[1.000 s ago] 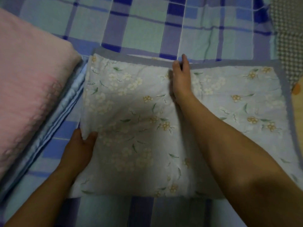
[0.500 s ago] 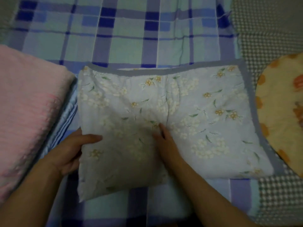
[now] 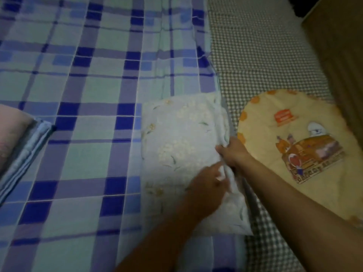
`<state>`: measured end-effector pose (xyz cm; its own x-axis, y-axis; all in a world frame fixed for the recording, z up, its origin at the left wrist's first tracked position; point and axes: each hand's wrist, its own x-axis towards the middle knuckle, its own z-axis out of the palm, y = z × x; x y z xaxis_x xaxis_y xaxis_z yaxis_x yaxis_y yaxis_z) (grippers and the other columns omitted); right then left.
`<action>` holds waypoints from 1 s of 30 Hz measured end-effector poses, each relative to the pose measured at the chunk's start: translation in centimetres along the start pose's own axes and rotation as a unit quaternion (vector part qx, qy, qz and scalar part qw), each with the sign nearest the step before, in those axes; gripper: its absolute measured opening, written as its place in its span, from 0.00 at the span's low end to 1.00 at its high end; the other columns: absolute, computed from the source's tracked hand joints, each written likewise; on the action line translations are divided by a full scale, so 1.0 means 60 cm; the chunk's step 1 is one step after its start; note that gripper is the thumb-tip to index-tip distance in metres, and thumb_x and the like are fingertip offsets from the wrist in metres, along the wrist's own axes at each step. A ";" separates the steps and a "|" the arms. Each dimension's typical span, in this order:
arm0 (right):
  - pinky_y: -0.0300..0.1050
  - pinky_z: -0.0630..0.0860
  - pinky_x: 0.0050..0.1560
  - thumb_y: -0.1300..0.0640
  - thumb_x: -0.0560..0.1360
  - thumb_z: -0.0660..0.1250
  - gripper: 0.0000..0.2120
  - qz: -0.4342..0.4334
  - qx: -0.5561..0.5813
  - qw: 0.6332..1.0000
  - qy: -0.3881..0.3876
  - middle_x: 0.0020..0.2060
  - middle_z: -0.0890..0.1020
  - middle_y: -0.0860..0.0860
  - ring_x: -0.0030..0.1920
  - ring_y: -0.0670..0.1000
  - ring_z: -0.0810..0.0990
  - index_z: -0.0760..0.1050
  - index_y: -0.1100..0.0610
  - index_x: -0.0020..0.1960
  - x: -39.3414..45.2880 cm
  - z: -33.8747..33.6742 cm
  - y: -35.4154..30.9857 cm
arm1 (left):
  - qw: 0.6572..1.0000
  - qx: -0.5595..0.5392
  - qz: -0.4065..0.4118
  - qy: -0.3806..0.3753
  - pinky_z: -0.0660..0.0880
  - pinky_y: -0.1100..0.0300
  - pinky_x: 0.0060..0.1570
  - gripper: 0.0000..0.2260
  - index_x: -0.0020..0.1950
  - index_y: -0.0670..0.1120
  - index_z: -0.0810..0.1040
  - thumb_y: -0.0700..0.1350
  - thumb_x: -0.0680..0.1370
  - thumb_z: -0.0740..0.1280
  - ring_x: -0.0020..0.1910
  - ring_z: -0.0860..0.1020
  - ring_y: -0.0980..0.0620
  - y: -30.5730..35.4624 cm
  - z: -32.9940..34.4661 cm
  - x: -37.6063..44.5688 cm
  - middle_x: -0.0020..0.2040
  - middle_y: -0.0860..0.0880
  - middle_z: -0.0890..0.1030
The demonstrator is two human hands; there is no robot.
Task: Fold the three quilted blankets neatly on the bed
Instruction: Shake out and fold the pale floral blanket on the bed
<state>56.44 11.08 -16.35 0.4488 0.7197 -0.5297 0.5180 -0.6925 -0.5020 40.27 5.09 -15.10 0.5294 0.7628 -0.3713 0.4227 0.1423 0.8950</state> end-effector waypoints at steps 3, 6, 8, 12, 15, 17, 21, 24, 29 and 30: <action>0.39 0.68 0.63 0.58 0.80 0.63 0.21 -0.150 0.074 0.981 0.095 0.66 0.76 0.49 0.63 0.48 0.74 0.69 0.53 0.73 -0.005 0.000 -0.003 | 0.973 0.058 0.011 0.222 0.70 0.53 0.68 0.19 0.69 0.57 0.71 0.58 0.80 0.56 0.66 0.72 0.55 -0.080 -0.054 -0.056 0.67 0.52 0.75; 0.39 0.71 0.62 0.59 0.80 0.62 0.21 -0.207 0.093 0.965 0.134 0.62 0.78 0.46 0.58 0.45 0.76 0.69 0.48 0.72 0.015 -0.011 -0.005 | 0.950 0.120 -0.143 0.250 0.68 0.47 0.69 0.23 0.76 0.58 0.63 0.58 0.81 0.60 0.72 0.67 0.47 -0.131 -0.102 -0.089 0.75 0.48 0.64; 0.40 0.71 0.58 0.55 0.80 0.62 0.18 -0.152 0.074 0.977 0.131 0.60 0.79 0.51 0.57 0.51 0.78 0.70 0.50 0.70 0.043 0.001 0.040 | 0.955 0.069 -0.222 0.185 0.63 0.47 0.71 0.29 0.79 0.60 0.54 0.59 0.80 0.60 0.76 0.61 0.45 -0.141 -0.093 -0.091 0.79 0.48 0.56; 0.53 0.73 0.59 0.35 0.75 0.62 0.32 0.011 -0.013 0.997 0.081 0.60 0.75 0.59 0.60 0.63 0.74 0.67 0.54 0.71 0.054 0.019 0.130 | 0.964 -0.006 -0.204 0.171 0.60 0.48 0.72 0.35 0.80 0.60 0.49 0.61 0.78 0.63 0.74 0.61 0.49 -0.146 -0.068 -0.087 0.77 0.50 0.59; 0.57 0.72 0.66 0.26 0.66 0.67 0.47 0.008 0.067 0.998 -0.013 0.68 0.73 0.55 0.66 0.58 0.73 0.61 0.51 0.76 0.041 0.015 0.157 | 0.905 -0.278 -0.272 0.175 0.69 0.43 0.68 0.38 0.79 0.61 0.53 0.58 0.74 0.71 0.70 0.70 0.43 -0.167 -0.092 -0.105 0.76 0.48 0.67; 0.53 0.73 0.66 0.28 0.60 0.75 0.55 0.010 0.141 0.986 -0.089 0.71 0.69 0.47 0.68 0.52 0.72 0.57 0.48 0.78 0.007 0.013 0.173 | 0.823 -0.457 -0.314 0.127 0.77 0.41 0.58 0.30 0.77 0.53 0.64 0.48 0.75 0.68 0.62 0.79 0.37 -0.173 -0.103 -0.133 0.68 0.41 0.77; 0.49 0.75 0.59 0.42 0.65 0.78 0.49 0.052 0.144 0.979 -0.133 0.69 0.71 0.49 0.64 0.54 0.74 0.57 0.53 0.78 -0.060 -0.028 0.177 | 0.847 -0.409 -0.327 0.089 0.83 0.50 0.42 0.22 0.68 0.40 0.74 0.40 0.74 0.68 0.51 0.84 0.39 -0.118 -0.113 -0.169 0.56 0.37 0.83; 0.50 0.79 0.51 0.48 0.69 0.77 0.30 0.046 0.140 0.980 -0.134 0.56 0.81 0.50 0.54 0.55 0.82 0.71 0.51 0.67 -0.100 -0.055 0.139 | 0.866 -0.384 -0.277 0.157 0.83 0.49 0.45 0.19 0.64 0.41 0.78 0.41 0.72 0.69 0.52 0.83 0.39 -0.081 -0.204 -0.191 0.55 0.37 0.84; 0.47 0.81 0.42 0.40 0.69 0.73 0.24 -0.018 0.050 0.981 -0.184 0.44 0.81 0.50 0.44 0.54 0.83 0.73 0.54 0.57 -0.228 0.064 0.094 | 0.824 -0.431 -0.242 0.277 0.82 0.47 0.48 0.24 0.69 0.50 0.76 0.50 0.73 0.74 0.61 0.80 0.40 -0.142 -0.329 -0.281 0.63 0.43 0.81; 0.42 0.78 0.41 0.47 0.74 0.72 0.20 -0.019 0.043 0.981 -0.188 0.44 0.79 0.48 0.45 0.53 0.81 0.71 0.56 0.60 -0.242 0.089 0.086 | 0.790 -0.462 -0.263 0.306 0.81 0.42 0.49 0.25 0.71 0.51 0.73 0.51 0.74 0.73 0.63 0.78 0.38 -0.173 -0.306 -0.297 0.64 0.43 0.80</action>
<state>48.68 -3.21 -14.90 0.1216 0.6880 -0.7155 0.4581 -0.6784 -0.5745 12.93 1.60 -13.22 -0.1139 0.5666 -0.8161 -0.4012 0.7252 0.5596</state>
